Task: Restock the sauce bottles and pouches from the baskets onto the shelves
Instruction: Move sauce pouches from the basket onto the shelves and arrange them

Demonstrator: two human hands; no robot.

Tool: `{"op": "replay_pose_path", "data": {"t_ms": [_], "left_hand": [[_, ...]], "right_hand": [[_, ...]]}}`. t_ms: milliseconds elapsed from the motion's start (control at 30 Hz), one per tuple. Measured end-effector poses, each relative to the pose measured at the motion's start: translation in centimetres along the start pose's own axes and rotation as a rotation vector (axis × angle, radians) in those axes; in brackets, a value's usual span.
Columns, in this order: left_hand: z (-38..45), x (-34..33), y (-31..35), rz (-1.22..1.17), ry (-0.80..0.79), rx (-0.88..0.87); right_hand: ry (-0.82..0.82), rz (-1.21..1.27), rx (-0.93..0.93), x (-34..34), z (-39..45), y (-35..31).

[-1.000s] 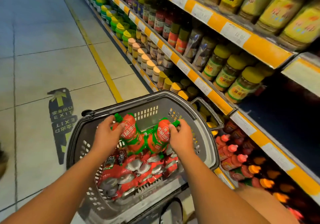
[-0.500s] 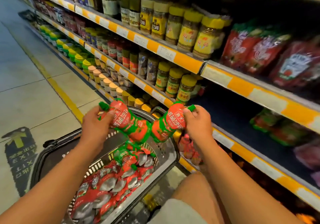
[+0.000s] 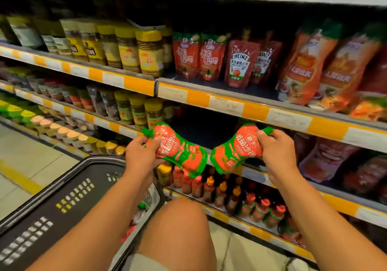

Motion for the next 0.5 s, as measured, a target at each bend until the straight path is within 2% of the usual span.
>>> {"op": "replay_pose_path", "data": {"t_ms": [233,400,500], "left_hand": [[-2.6,-11.2,-1.1,0.015,-0.108,0.031],[-2.8,-16.7,-1.5,0.019,-0.154,0.031],[-2.5,-18.9,-1.6,-0.001,-0.173,0.021]], "right_hand": [[0.230,-0.019,-0.064,4.1,4.3,1.7],[0.248,-0.079,-0.075,5.0,6.4,1.9],[0.265,-0.112,-0.143,5.0,7.0,1.7]]}}
Point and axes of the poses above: each hand's wrist, its own z-axis towards the middle knuckle, its own x-axis out of the back of the hand, y = z × x, the point moved 1 cm from there along z, towards the middle knuckle, and after that the axes turned 13 degrees about y, right-handed, at the moved point
